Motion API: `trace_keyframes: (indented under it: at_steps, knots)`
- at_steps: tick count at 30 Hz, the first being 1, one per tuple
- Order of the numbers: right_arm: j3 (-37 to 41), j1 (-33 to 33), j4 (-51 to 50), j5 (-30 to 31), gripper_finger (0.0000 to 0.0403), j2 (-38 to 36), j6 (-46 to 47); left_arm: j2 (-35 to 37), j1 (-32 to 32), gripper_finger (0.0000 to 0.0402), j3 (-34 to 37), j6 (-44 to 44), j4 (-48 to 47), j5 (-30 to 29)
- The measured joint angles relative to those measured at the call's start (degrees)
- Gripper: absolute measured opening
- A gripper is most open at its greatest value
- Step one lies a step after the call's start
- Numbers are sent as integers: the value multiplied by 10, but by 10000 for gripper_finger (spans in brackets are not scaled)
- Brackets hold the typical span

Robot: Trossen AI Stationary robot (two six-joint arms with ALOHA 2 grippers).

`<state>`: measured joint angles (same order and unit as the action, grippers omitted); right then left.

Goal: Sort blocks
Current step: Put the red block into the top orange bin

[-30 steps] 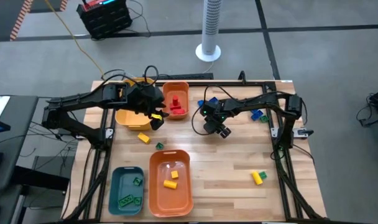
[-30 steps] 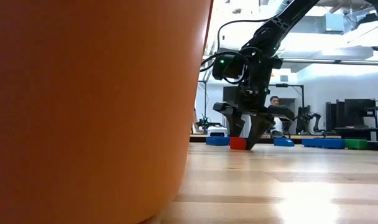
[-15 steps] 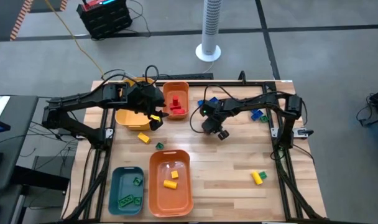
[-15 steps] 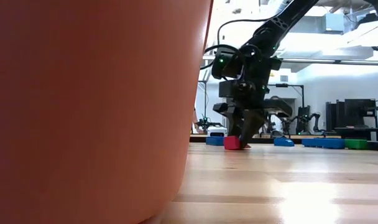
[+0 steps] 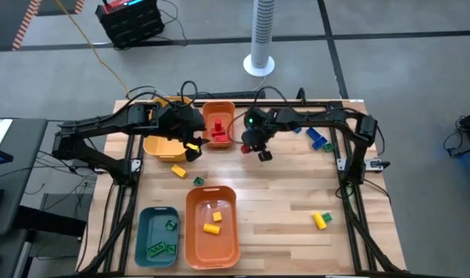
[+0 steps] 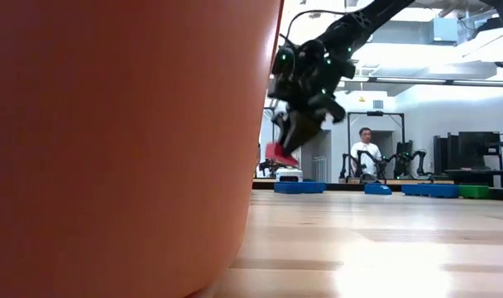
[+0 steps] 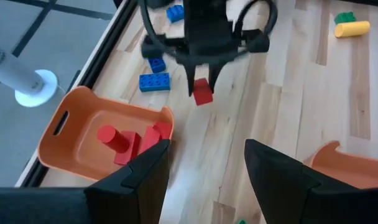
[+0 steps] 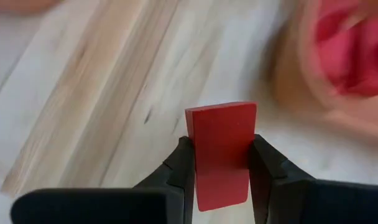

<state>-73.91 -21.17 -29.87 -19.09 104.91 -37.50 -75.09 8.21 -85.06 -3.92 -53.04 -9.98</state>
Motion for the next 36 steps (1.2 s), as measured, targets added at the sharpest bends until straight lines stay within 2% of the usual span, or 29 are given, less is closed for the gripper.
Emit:
trace_keyframes:
  at_steps: [6, 10, 13, 17, 19, 22, 27, 30, 36]
  knots:
    - [-20, -3, 1, -11, 98, -46, 1, 0, -3, 202, 0, -27, 0, -21]
    - [-21, -12, 18, -45, 98, -82, 51, 0, -15, 214, 0, 33, 12, -41]
    - [-21, -27, 44, -107, 98, -100, 125, 0, -27, 232, 0, 135, 31, -52]
    - [-21, -42, 94, -234, 98, -105, 236, 0, -39, 251, 0, 246, 59, -52]
    - [-21, -41, 118, -277, 98, -105, 280, 0, -40, 254, 0, 269, 81, -38]
    - [-21, -32, 156, -302, 98, -105, 333, 0, -40, 254, 0, 281, 117, -7]
    - [-21, -17, 233, -380, 98, -105, 425, -28, -40, 255, 0, 281, 137, 51]
    - [-22, -13, 250, -384, 98, -105, 473, -50, -41, 255, 0, 281, 151, 57]
    - [-22, -14, 226, -389, 98, -105, 512, -81, -57, 255, 0, 306, 181, 29]
